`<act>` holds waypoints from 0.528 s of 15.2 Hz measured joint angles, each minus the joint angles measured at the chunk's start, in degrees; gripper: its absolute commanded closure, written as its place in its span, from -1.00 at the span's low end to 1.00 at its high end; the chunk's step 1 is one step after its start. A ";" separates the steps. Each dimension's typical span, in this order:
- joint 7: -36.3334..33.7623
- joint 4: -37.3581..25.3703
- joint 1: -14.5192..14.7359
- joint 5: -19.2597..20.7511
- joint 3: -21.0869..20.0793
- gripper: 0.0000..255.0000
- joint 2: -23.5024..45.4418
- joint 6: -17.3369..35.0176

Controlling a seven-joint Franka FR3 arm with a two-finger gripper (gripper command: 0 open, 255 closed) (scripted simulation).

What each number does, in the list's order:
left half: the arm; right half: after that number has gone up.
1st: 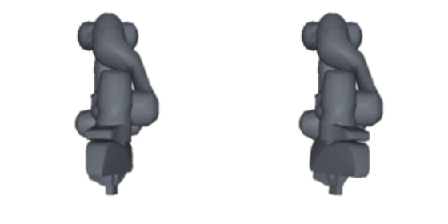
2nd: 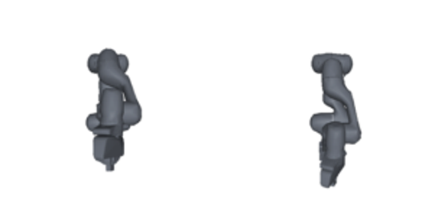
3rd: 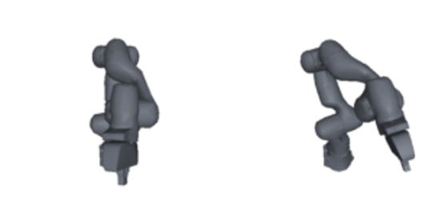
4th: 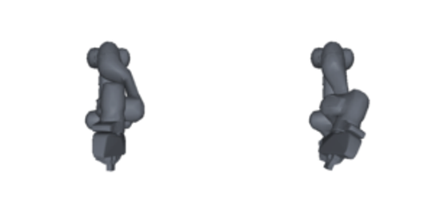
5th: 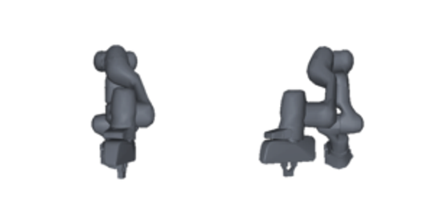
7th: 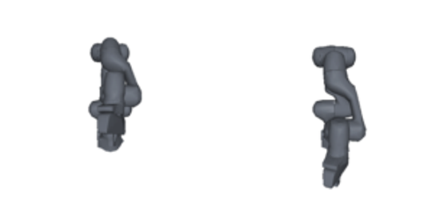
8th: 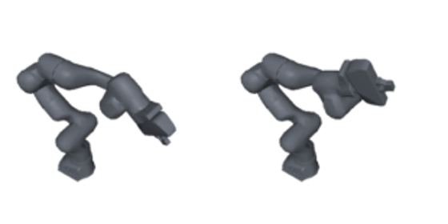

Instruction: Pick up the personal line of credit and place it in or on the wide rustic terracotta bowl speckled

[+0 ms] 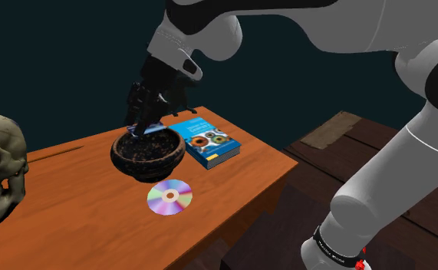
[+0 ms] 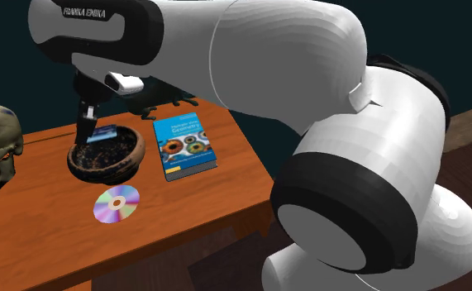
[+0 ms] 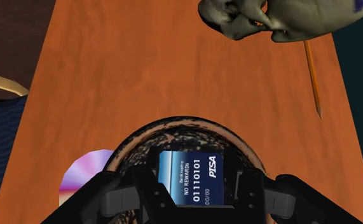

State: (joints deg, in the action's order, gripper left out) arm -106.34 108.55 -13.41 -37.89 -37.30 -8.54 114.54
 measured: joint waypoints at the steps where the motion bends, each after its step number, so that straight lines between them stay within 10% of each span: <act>1: 0.30 0.60 0.06 -0.17 -0.07 1.00 0.00 0.54; 8: 2.68 4.67 0.39 -1.15 -0.55 1.00 0.63 4.65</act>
State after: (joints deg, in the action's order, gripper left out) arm -103.66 113.22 -13.03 -39.04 -37.85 -7.91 119.19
